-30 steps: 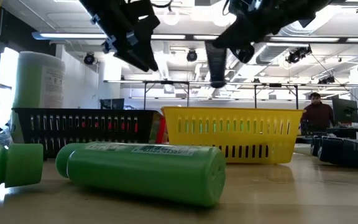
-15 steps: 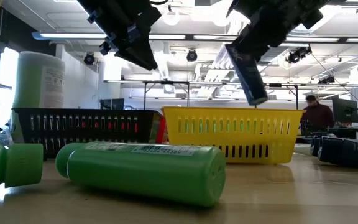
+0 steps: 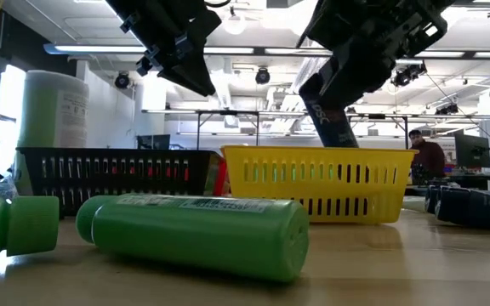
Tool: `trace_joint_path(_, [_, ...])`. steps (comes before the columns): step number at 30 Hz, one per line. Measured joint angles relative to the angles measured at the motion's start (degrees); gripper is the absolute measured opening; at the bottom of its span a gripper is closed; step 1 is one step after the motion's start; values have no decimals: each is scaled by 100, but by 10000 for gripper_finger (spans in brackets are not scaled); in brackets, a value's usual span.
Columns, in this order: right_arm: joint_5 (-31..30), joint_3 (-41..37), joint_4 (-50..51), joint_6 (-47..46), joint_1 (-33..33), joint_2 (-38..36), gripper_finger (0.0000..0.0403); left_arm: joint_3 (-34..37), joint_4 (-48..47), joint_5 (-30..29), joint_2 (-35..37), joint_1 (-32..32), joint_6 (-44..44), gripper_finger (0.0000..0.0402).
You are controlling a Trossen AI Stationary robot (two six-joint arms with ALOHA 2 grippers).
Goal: Pick & Place Travel size toiletries
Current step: Put the dark blue shaving cream into the yellow bin
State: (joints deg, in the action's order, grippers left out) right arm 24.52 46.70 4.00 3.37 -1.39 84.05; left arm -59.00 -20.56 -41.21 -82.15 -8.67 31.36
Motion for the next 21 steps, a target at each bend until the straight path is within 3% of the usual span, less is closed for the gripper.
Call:
trace_joint_path(18, [-15, 2, -297, 512, -259, 81, 4, 0, -39, -2, 0, 0, 4, 71])
trace_joint_path(21, [-103, 2, -358, 612, -317, 81, 22, 0, -50, -2, 0, 0, 2, 71])
